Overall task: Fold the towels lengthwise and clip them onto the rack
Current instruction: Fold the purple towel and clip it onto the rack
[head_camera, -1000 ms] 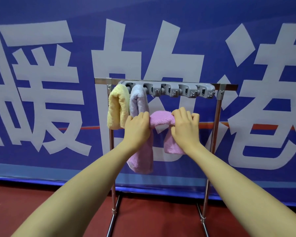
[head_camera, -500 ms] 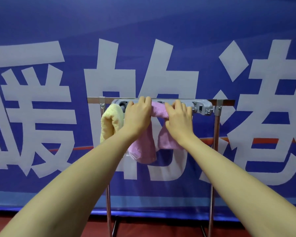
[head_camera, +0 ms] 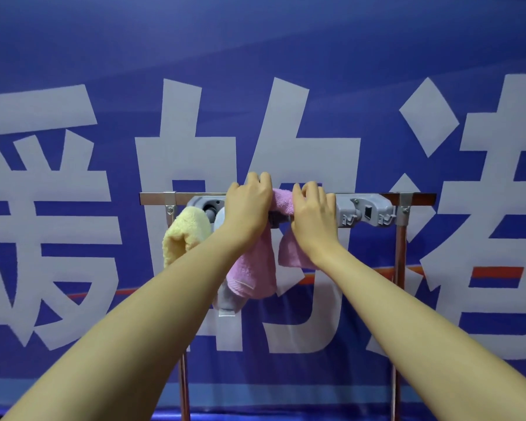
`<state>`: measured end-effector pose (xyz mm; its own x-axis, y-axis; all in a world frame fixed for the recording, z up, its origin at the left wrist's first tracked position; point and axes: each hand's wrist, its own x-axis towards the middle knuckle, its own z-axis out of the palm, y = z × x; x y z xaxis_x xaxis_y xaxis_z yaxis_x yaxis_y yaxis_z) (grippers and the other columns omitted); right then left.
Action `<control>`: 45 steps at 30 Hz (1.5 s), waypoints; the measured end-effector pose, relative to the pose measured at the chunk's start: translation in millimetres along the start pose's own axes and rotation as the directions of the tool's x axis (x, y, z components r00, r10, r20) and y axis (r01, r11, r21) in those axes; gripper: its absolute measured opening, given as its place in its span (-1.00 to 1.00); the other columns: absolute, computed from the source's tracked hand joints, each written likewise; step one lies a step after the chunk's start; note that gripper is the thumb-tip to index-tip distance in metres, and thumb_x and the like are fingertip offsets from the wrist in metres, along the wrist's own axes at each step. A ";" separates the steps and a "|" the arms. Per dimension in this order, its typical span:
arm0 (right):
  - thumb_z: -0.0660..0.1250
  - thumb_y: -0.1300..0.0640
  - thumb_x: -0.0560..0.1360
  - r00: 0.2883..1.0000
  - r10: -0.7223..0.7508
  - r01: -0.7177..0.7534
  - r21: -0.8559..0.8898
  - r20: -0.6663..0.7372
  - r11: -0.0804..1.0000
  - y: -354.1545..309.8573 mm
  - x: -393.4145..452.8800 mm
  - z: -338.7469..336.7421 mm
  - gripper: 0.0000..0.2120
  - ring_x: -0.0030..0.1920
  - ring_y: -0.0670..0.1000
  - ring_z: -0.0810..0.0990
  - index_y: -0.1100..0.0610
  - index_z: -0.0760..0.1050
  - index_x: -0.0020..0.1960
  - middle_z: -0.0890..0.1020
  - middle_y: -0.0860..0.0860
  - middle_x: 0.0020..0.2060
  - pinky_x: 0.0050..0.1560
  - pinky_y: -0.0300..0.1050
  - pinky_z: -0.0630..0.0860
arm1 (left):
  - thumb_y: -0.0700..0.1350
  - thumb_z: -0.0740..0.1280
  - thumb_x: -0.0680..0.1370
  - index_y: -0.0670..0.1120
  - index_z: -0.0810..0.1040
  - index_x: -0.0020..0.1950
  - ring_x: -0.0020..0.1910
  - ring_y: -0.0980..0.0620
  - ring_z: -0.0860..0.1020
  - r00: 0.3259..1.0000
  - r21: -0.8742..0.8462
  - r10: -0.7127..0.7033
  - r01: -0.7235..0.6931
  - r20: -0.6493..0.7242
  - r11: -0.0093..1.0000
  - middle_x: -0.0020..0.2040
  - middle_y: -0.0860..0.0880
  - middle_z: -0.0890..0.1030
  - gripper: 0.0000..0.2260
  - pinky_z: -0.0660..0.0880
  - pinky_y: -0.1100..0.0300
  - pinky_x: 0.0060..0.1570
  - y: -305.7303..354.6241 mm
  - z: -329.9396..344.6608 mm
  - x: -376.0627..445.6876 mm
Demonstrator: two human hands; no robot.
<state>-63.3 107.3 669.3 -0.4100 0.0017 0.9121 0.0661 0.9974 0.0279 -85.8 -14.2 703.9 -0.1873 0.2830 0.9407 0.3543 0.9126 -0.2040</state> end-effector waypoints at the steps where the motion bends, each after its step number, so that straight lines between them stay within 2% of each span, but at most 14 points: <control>1: 0.46 0.43 0.15 1.000 0.009 -0.009 -0.016 0.008 1.000 -0.2 -1.9 2.5 -0.56 -0.27 0.14 0.51 0.31 0.56 0.02 0.54 0.15 -0.23 -0.26 -0.06 0.41 | -0.36 0.45 -0.17 -0.07 0.20 -0.38 -0.56 0.11 -0.18 1.000 0.003 0.008 -0.008 0.021 1.000 -0.49 -0.01 0.19 -0.44 0.05 0.30 -0.46 0.6 2.6 -1.0; 3: 0.48 0.37 0.14 0.999 0.001 0.001 -0.055 0.043 0.999 -0.3 -9.8 7.8 -0.62 -0.28 0.12 0.51 0.26 0.57 -0.05 0.53 0.11 -0.26 -0.24 -0.06 0.36 | -0.31 0.49 -0.19 -0.08 0.29 -0.41 -0.72 0.07 0.06 0.994 0.029 0.019 -0.022 0.111 0.999 -0.53 -0.01 0.27 -0.49 0.07 0.30 -0.46 1.1 8.1 -8.8; 6: 0.50 0.27 0.13 0.994 -0.022 0.030 -0.067 0.110 0.997 2.4 -24.5 13.5 -0.64 -0.26 0.13 0.50 0.22 0.56 -0.09 0.54 0.10 -0.26 -0.16 -0.06 0.17 | -0.30 0.50 -0.18 -0.10 0.42 -0.40 -0.70 0.01 0.32 0.969 0.061 0.023 -0.039 0.247 0.997 -0.51 -0.01 0.41 -0.56 0.17 0.31 -0.48 1.0 15.2 -25.2; 9: 0.47 0.16 0.21 0.988 -0.019 0.018 0.005 0.154 1.000 2.2 -34.3 18.4 -0.54 -0.10 0.19 0.50 0.23 0.53 0.09 0.54 0.13 -0.11 -0.01 -0.02 0.14 | -0.34 0.50 -0.03 -0.16 0.44 -0.32 -0.59 -0.09 0.41 0.954 -0.015 0.035 -0.032 0.296 0.999 -0.44 -0.08 0.48 -0.61 0.25 0.24 -0.41 -0.8 18.4 -33.9; 11: 0.41 0.06 0.29 0.982 -0.033 0.021 0.065 0.184 0.998 -1.7 -35.2 18.7 -0.41 0.03 0.21 0.47 0.23 0.43 0.28 0.53 0.14 0.03 0.10 0.02 0.11 | -0.34 0.44 0.22 -0.22 0.45 -0.15 -0.36 -0.18 0.48 0.935 -0.158 0.052 0.005 0.352 0.987 -0.26 -0.14 0.52 -0.73 0.18 0.16 -0.22 -2.9 17.8 -36.3; 13: 0.35 0.07 0.37 0.973 -0.083 0.056 0.130 0.215 0.990 -6.6 -31.3 16.7 -0.35 0.16 0.19 0.44 0.23 0.29 0.41 0.49 0.13 0.19 0.16 0.03 0.07 | -0.28 0.33 0.40 -0.23 0.42 -0.01 -0.12 -0.20 0.47 0.909 -0.220 0.046 0.051 0.414 0.974 -0.08 -0.13 0.51 -0.80 0.07 0.21 -0.16 -4.4 13.6 -37.1; 17: 0.18 0.18 0.47 0.955 -0.121 0.053 0.246 0.271 0.968 -11.0 -26.3 15.7 -0.42 0.26 0.15 0.39 0.22 0.18 0.47 0.41 0.07 0.36 0.18 0.00 0.12 | -0.10 0.29 0.43 -0.17 0.39 0.11 0.08 -0.14 0.44 0.874 -0.185 0.005 0.097 0.485 0.978 0.04 -0.08 0.53 -0.71 0.15 0.09 0.10 -9.4 7.7 -42.8; 20: 0.08 0.20 0.44 0.954 -0.097 0.004 0.309 0.285 0.951 -11.2 -32.3 17.8 -0.44 0.20 0.18 0.42 0.24 0.22 0.45 0.45 0.11 0.33 0.15 0.01 0.15 | 0.06 0.28 0.40 -0.15 0.38 0.08 0.14 -0.14 0.39 0.860 -0.112 -0.016 0.085 0.511 0.990 -0.04 -0.06 0.55 -0.63 0.11 -0.02 0.17 -11.7 6.3 -53.1; 25: 0.17 0.28 0.50 0.940 -0.066 -0.045 0.314 0.334 0.948 -10.3 -42.3 20.2 -0.40 0.21 0.13 0.39 0.20 0.09 0.50 0.41 0.08 0.36 0.12 -0.08 0.08 | 0.14 0.24 0.40 -0.16 0.35 0.14 0.30 -0.12 0.29 0.845 -0.112 0.062 -0.003 0.532 0.994 0.04 -0.10 0.55 -0.53 0.00 -0.08 0.21 -11.6 5.4 -68.0; 29: 0.14 0.29 0.50 0.927 -0.027 -0.113 0.349 0.373 0.930 -11.1 -48.4 19.1 -0.45 0.11 0.13 0.43 0.18 0.15 0.48 0.54 0.09 0.15 0.05 -0.12 0.10 | 0.25 0.35 0.35 -0.14 0.23 0.37 0.43 -0.08 0.13 0.753 -0.174 0.186 -0.097 0.631 0.980 0.22 -0.11 0.49 -0.26 -0.02 -0.10 0.29 -21.5 -2.1 -67.2; 32: 0.14 0.29 0.50 0.915 0.007 -0.177 0.387 0.403 0.905 -13.9 -52.0 17.3 -0.52 0.05 0.15 0.47 0.17 0.25 0.42 0.58 0.11 -0.02 0.10 -0.10 0.16 | 0.18 0.35 0.36 -0.10 0.15 0.44 0.41 -0.08 0.13 0.710 -0.203 0.272 -0.183 0.649 0.962 0.21 -0.04 0.49 -0.24 0.02 -0.10 0.29 -30.8 -7.6 -63.6; 36: 0.13 0.22 0.50 0.896 0.051 -0.267 0.443 0.441 0.856 -18.3 -56.9 9.1 -0.63 0.02 0.15 0.50 0.12 0.33 0.30 0.60 0.08 -0.11 0.20 -0.03 0.23 | 0.00 0.34 0.37 -0.07 0.17 0.42 0.42 -0.09 0.13 0.686 -0.210 0.291 -0.202 0.667 0.957 0.23 -0.01 0.48 -0.34 0.02 -0.13 0.32 -34.9 -13.3 -62.8; 41: 0.21 -0.14 0.52 0.878 0.116 -0.360 0.479 0.465 0.801 -27.3 -69.8 2.2 -0.48 0.17 0.15 0.51 0.10 0.21 0.37 0.55 0.06 0.19 0.22 0.07 0.32 | -0.15 0.32 0.43 -0.09 0.35 0.32 0.50 -0.10 -0.03 0.697 -0.105 0.251 -0.246 0.672 0.964 0.44 0.02 0.25 -0.55 -0.04 -0.16 0.39 -38.7 -19.8 -65.7; 45: 0.23 -0.27 0.45 0.832 0.230 -0.460 0.397 0.505 0.794 -41.8 -73.5 9.7 -0.30 0.22 0.16 0.50 0.11 0.09 0.39 0.50 0.09 0.27 0.21 0.11 0.33 | -0.13 0.18 0.54 -0.10 0.46 0.27 0.52 -0.11 -0.06 0.721 -0.099 0.239 -0.231 0.651 0.968 0.43 -0.04 0.28 -0.69 -0.05 -0.18 0.40 -43.3 -25.7 -70.1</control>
<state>-44.7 66.2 597.1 -0.7852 0.2667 0.5588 -0.1202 0.8197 -0.5600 -64.6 -81.1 653.8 -0.6465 0.6140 0.4528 0.4769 0.7885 -0.3884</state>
